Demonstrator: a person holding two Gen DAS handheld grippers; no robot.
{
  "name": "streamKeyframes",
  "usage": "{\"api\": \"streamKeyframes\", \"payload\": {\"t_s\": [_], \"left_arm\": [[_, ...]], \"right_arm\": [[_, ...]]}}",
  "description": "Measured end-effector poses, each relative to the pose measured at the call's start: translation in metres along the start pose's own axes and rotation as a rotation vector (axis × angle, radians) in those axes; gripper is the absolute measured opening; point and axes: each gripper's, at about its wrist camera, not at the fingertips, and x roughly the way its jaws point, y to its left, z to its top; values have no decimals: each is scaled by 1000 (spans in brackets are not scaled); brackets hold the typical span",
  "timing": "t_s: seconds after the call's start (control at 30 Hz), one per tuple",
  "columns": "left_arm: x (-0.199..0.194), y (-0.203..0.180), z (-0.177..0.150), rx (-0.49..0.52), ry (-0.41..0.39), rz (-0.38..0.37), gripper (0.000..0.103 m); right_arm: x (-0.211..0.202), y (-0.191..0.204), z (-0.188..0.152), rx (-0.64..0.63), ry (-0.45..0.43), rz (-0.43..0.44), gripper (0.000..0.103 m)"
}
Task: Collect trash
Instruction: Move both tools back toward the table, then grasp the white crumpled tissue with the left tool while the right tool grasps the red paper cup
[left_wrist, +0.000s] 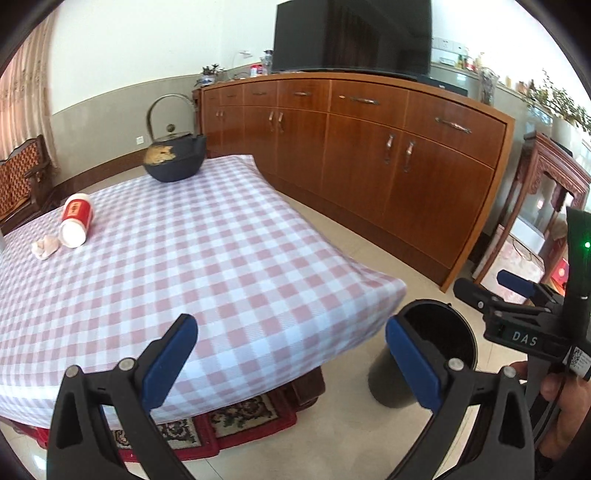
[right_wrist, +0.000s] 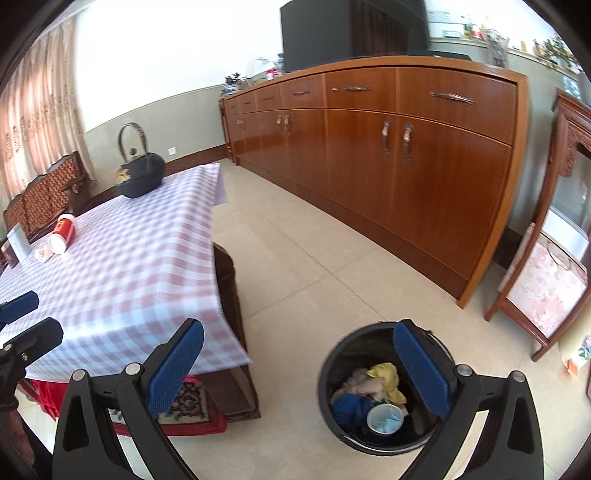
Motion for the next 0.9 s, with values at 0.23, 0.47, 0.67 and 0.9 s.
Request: {"api": "streamKeyframes", "payload": {"t_s": [0.23,0.47,0.67,0.9], "left_arm": [[-20,87,-3,-119,-27,137,102],[-39,191,-8,-231,-54,294,102],[-37,267,5,-242,-70,416,102],[0,343,19,-263,-17,473,101]], "right_arm": [[26,78,21,-69,21,170,103],[49,190,42,-253,80,318,103],[69,287,61,-398,51,389,103],[113,389,79,-489,91,447,103]]}}
